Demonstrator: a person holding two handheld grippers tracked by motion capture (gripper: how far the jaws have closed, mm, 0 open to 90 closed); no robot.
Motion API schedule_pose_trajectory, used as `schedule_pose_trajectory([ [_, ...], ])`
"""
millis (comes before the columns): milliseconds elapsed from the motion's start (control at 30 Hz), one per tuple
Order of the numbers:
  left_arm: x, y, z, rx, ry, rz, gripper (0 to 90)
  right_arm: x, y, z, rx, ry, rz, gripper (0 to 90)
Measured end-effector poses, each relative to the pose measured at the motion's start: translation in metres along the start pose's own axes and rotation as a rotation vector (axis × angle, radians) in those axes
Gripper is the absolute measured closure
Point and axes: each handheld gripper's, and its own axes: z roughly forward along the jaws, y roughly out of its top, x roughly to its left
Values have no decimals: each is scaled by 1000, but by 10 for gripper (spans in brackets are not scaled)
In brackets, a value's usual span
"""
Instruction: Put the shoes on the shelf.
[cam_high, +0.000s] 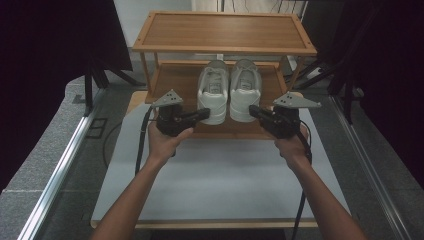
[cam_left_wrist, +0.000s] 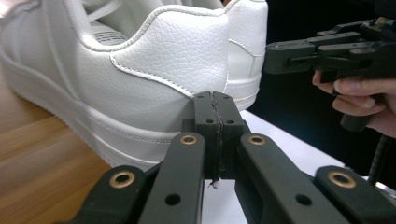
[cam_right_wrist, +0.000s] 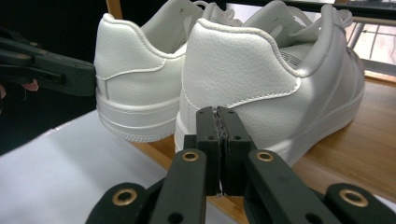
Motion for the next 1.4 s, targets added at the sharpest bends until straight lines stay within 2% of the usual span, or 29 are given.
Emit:
schedule_pose_trajectory([
  [67,-1,1,4,0,-4,2,900,1,1,0,1,-10,-11,886],
  [200,-9,6,11,7,20,25,900,0,2,-1,0,-29,-13,887],
  [300,-11,9,16,11,35,34,900,-6,3,0,-5,-27,10,890],
  [533,-4,12,20,17,29,15,900,-10,3,6,-16,-36,25,891],
  [633,-3,12,20,19,54,30,900,-9,3,10,-21,-37,29,891],
  [800,0,13,21,20,60,28,900,-11,2,11,-29,-22,57,890],
  [900,3,13,22,17,61,25,900,-10,2,11,-28,-20,57,890],
  [933,5,14,25,15,62,13,900,-10,2,11,-28,-21,56,890],
  [1100,8,18,29,27,84,22,900,-11,2,11,-28,-20,55,890],
  [1200,12,19,30,22,61,-10,900,-10,3,11,-25,-28,50,890],
  [1400,10,18,30,24,74,-17,900,-12,5,17,-27,-44,48,891],
])
